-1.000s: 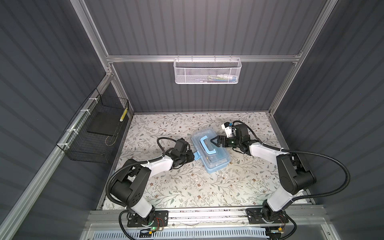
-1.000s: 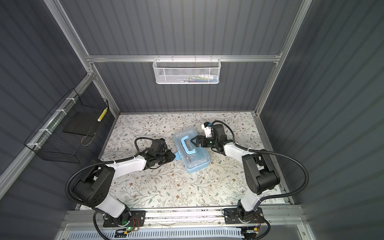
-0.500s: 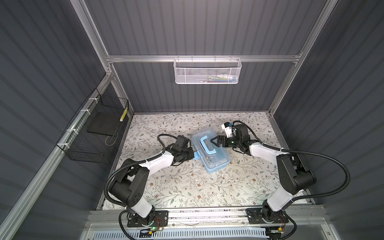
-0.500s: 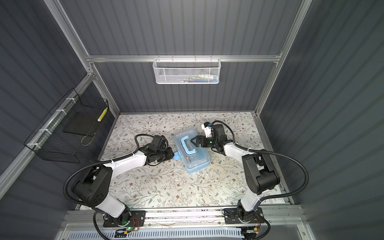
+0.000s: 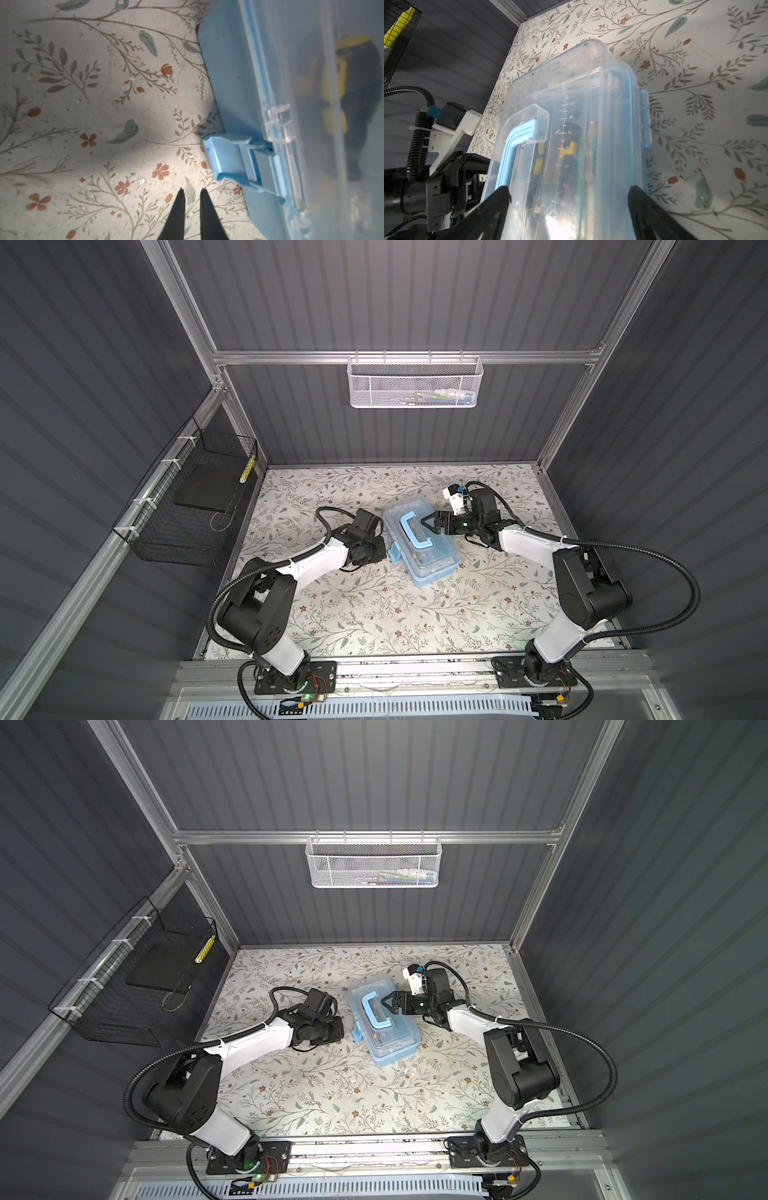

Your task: Pack the tool kit

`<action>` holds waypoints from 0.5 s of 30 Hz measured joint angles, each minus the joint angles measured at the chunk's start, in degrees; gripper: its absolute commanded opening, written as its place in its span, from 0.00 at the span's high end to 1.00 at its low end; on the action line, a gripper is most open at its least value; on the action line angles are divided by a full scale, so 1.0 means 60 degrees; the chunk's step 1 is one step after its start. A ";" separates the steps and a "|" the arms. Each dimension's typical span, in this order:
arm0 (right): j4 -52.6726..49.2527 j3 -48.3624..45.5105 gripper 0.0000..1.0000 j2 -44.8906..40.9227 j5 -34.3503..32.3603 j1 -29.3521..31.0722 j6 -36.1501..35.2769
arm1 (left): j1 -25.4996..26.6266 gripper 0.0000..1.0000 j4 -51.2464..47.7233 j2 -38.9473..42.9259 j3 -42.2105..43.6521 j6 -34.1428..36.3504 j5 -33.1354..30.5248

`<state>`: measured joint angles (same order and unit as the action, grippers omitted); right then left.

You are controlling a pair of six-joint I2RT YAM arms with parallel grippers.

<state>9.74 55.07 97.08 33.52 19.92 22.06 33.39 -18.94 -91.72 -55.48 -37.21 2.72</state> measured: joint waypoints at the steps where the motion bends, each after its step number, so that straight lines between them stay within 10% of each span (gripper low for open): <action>1: 0.0000 0.0000 0.09 0.0000 0.0000 0.0000 0.0000 | 0.0000 0.77 -0.0066 0.0000 -0.0004 0.0025 -0.0026; 7: 0.0004 0.0000 0.09 0.0000 0.0000 0.0000 0.0000 | 0.0244 0.23 0.0306 0.0382 0.0353 0.0437 -0.0189; 15: 0.0007 0.0000 0.09 0.0000 0.0000 -0.0007 0.0000 | 0.1942 0.16 0.1370 0.0080 0.1086 0.1687 -0.1475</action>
<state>9.78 55.07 97.08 33.52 19.88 22.06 45.04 -10.72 -91.24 -48.97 -27.09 -6.13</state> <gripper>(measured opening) 0.912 0.842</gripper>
